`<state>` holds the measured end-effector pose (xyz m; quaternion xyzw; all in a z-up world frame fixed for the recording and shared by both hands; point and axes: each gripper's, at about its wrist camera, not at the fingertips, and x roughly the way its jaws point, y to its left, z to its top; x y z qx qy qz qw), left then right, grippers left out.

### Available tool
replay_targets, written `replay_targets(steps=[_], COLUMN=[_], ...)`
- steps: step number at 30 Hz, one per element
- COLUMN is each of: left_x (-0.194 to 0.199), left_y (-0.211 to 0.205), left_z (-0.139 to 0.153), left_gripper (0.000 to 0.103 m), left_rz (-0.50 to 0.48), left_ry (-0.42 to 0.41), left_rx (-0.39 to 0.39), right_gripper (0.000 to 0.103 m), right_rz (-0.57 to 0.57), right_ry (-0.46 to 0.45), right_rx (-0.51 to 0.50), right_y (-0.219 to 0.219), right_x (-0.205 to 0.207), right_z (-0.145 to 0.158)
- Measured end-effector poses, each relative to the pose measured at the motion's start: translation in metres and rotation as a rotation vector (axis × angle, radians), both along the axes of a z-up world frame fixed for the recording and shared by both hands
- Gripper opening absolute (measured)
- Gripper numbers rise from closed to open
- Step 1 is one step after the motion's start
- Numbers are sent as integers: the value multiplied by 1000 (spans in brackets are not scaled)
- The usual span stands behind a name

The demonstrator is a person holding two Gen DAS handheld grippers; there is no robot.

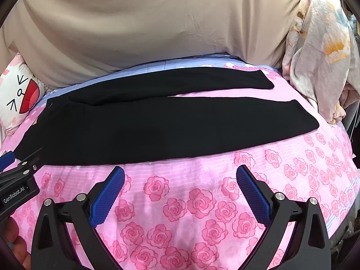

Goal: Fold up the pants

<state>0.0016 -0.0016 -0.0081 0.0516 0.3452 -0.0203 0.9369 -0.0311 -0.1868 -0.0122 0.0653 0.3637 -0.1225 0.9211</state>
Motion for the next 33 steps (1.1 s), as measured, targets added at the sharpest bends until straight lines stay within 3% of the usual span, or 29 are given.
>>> replay_targets(steps=[14, 23, 33], left_x=[2, 2, 16], left_y=[-2, -8, -13], left_z=[0, 2, 0], left_gripper=[98, 98, 98], left_rz=[-5, -17, -11], left_ry=[-1, -52, 32], left_rx=[10, 48, 68], right_gripper=[98, 98, 98], right_rz=[2, 4, 1], right_ry=[7, 11, 22], right_rx=[-6, -7, -4], right_y=[1, 0, -2], right_x=[1, 3, 11], right_z=[-1, -1, -4])
